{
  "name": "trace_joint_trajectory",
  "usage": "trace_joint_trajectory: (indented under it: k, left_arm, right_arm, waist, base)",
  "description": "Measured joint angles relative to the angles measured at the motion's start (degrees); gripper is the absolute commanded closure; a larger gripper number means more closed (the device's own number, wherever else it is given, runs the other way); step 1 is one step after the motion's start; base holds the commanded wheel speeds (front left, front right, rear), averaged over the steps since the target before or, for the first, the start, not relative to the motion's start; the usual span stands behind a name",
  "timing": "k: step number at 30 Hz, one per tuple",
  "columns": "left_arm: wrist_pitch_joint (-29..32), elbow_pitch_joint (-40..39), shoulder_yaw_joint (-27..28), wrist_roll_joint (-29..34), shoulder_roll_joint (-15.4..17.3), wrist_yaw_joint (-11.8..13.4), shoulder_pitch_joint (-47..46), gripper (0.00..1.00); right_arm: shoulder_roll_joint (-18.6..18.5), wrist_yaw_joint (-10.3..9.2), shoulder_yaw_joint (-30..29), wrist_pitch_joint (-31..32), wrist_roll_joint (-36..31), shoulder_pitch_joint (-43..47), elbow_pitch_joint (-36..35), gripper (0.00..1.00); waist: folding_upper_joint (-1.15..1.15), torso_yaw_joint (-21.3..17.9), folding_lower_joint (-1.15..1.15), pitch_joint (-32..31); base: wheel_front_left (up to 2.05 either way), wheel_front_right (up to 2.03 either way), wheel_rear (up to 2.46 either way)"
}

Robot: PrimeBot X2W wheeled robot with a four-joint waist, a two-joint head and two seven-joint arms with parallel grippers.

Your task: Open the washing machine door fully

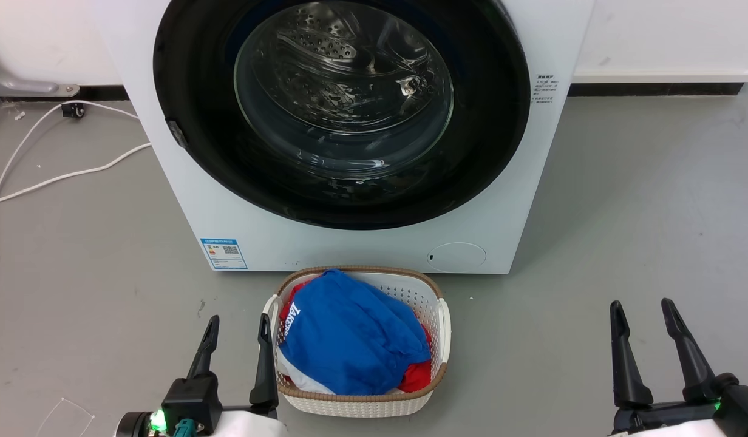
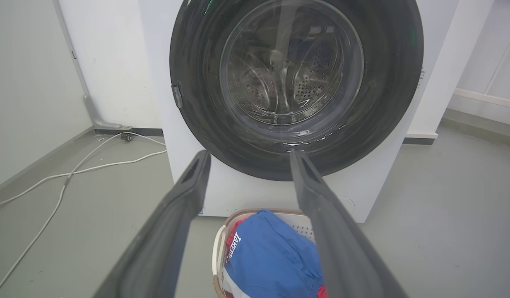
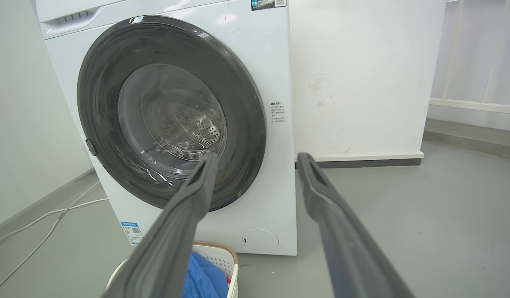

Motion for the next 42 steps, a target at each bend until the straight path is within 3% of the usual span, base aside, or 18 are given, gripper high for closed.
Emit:
trace_joint_trajectory:
  k: [2,3,4,5,10,14,16,23,31,37,42]
  left_arm:
    - [0.0,0.03,0.01,-0.01,0.0,0.0,0.0,0.0]
    - [0.0,0.05,0.0,0.0,0.0,0.01,0.0,0.0]
    - [0.0,0.1,0.01,0.0,0.0,0.01,0.0,0.0]
    - [0.0,0.12,-0.01,0.0,0.0,0.01,0.0,0.0]
    - [0.0,0.26,0.05,0.01,0.0,0.04,0.0,0.0]
    - [0.0,0.3,0.08,0.01,-0.01,0.05,0.01,0.0]
    - [0.0,0.33,0.07,0.01,-0.01,0.05,0.04,0.0]
    - [0.0,0.62,-0.08,-0.01,-0.03,0.02,0.09,0.0]
    - [0.0,0.64,-0.19,-0.26,-0.04,0.08,0.15,0.0]
    - [0.0,0.57,-0.16,-0.34,-0.03,0.18,0.35,0.0]
    - [0.0,0.49,-0.18,-0.35,-0.03,0.18,0.37,0.0]
  right_arm:
    - [0.0,0.0,-0.05,0.0,0.04,0.0,0.16,0.0]
    - [0.0,0.0,-0.11,0.0,0.08,0.0,0.25,0.56]
    - [0.0,0.0,-0.09,0.0,0.08,0.0,0.3,0.89]
    - [0.0,0.0,-0.08,0.0,0.3,-0.01,0.31,1.0]
    - [0.01,0.0,0.67,0.0,4.72,-0.02,0.42,1.0]
    - [0.0,0.0,1.02,0.0,18.9,-0.07,0.87,1.0]
    - [0.12,0.0,0.92,-0.01,29.67,-0.19,1.8,1.0]
    - [0.1,-0.01,4.26,-0.01,58.27,-0.82,4.52,1.0]
    - [0.11,-0.01,6.17,-0.01,81.59,-1.29,2.96,1.0]
    - [0.12,-0.01,4.86,7.32,90.87,-0.27,-0.9,1.0]
    - [0.1,-0.01,2.13,14.55,93.79,1.11,-2.44,1.0]
  waist:
    - [0.0,0.01,0.0,0.01]
    - [0.0,0.01,0.0,0.01]
    - [0.0,0.01,0.0,0.0]
    - [0.0,0.01,0.0,0.0]
    - [0.0,-0.06,0.0,-0.04]
    - [0.0,-0.15,0.0,-0.11]
    - [0.0,-0.23,0.0,-0.16]
    - [0.0,-0.11,0.0,-0.29]
    - [0.0,0.11,0.0,-0.52]
    - [0.0,0.01,0.0,-0.49]
    - [0.0,0.09,0.0,-0.28]
  base:
    - [0.0,0.0,0.0]
    - [0.0,0.0,0.0]
    - [0.0,0.0,0.0]
    - [0.0,0.0,0.0]
    - [0.0,0.0,0.0]
    - [0.0,0.0,0.0]
    - [0.0,0.0,0.0]
    - [0.0,0.0,0.0]
    - [0.0,0.0,0.0]
    - [0.0,0.0,0.0]
    - [0.0,0.0,0.0]
